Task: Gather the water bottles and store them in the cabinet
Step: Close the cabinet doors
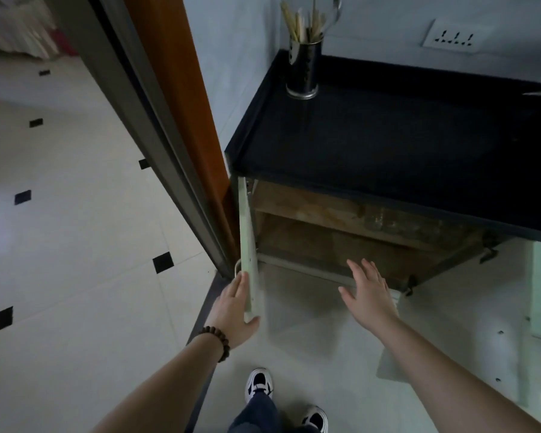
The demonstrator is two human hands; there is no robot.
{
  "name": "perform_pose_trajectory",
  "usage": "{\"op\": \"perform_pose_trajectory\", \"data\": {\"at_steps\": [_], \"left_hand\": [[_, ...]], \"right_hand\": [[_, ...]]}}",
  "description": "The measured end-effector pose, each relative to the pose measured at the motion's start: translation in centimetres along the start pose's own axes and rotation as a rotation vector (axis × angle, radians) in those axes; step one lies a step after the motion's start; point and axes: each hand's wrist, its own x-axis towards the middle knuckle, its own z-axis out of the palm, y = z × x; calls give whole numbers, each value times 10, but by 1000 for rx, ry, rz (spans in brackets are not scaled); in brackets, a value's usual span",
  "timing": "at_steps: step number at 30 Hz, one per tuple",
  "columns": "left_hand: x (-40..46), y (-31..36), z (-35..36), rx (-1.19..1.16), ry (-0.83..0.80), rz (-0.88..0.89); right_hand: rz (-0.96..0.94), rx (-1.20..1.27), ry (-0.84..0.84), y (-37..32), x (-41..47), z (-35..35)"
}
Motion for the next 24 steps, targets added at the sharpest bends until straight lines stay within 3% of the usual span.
{"op": "perform_pose_trajectory", "data": {"at_steps": [5,12,18,24], "left_hand": [[27,46,11,95,-142,220],[84,102,21,94,-318,295],[124,129,43,-13,-329,317],[151,152,50,30,-314,333]], "right_hand": [[104,38,68,13,-6,-15],[291,61,228,54,-16,-32],[587,3,322,137,-56,-46],[739,81,261,198,-90,-45]]}}
